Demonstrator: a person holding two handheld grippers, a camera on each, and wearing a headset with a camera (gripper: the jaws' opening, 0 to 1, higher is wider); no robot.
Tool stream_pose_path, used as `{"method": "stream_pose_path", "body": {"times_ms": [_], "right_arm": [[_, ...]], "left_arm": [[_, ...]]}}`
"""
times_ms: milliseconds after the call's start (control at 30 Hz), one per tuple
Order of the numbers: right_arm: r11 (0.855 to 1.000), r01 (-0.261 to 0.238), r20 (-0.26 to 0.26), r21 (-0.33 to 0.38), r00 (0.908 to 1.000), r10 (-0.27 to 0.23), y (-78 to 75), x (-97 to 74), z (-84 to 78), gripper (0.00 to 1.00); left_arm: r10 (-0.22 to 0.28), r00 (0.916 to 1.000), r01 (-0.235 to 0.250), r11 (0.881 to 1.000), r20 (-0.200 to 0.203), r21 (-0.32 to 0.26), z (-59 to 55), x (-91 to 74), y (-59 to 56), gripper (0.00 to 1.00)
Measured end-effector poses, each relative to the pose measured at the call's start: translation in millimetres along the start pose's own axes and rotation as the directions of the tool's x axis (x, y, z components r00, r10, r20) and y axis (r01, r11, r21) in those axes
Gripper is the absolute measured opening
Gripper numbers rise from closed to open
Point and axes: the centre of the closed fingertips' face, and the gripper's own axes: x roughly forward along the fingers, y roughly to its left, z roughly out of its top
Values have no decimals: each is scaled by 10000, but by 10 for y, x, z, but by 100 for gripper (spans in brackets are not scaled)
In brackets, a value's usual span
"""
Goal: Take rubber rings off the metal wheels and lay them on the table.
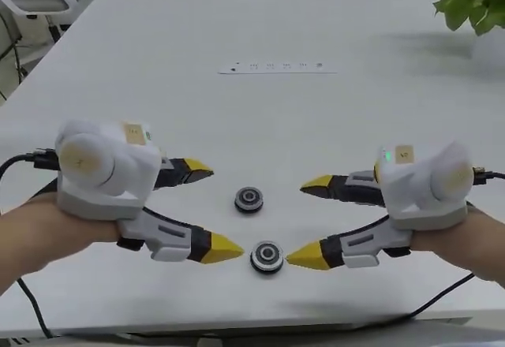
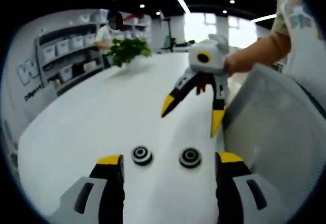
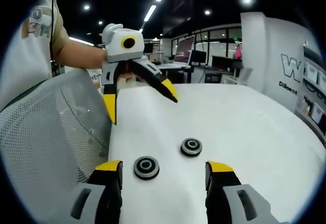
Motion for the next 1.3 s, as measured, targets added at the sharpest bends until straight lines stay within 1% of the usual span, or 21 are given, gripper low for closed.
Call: {"method": "stream_pose_path", "body": {"times_ms": [167,300,533,633,800,933,1167,1300], "right_arm": [[9998,-186,-127,-9,9997,185,39,54,-68,61],[9996,-277,-217,18,9994,278,49,94,-133,57],[9990,-448,-323,45,9985,449,66,131,-207,50],[9986,-534,-327,59,9980,535,85,139,-220,48],[9975,-712,-410,4,9966,711,126,161,-257,43],[9962,-877,-434,1,9952,876,161,179,-268,39],[9945,-1042,-465,-56,9935,1038,197,218,-279,35],[9940,-1091,-501,-76,9928,1086,204,236,-289,34]], "left_arm": [[-238,9997,238,9997,-48,-25,-24,92,-32,69],[-445,9990,445,9990,-52,-30,-28,171,-85,65],[-927,9950,936,9954,-381,227,-98,289,-201,59],[-1041,9934,1053,9942,-480,236,-129,323,-201,57],[-1175,9920,1186,9927,-471,220,-139,370,-209,51],[-1298,9898,1312,9912,-593,192,-185,416,-228,46],[-1572,9839,1602,9866,-847,298,-261,483,-306,41],[-1685,9810,1726,9843,-963,360,-278,532,-338,37]]}}
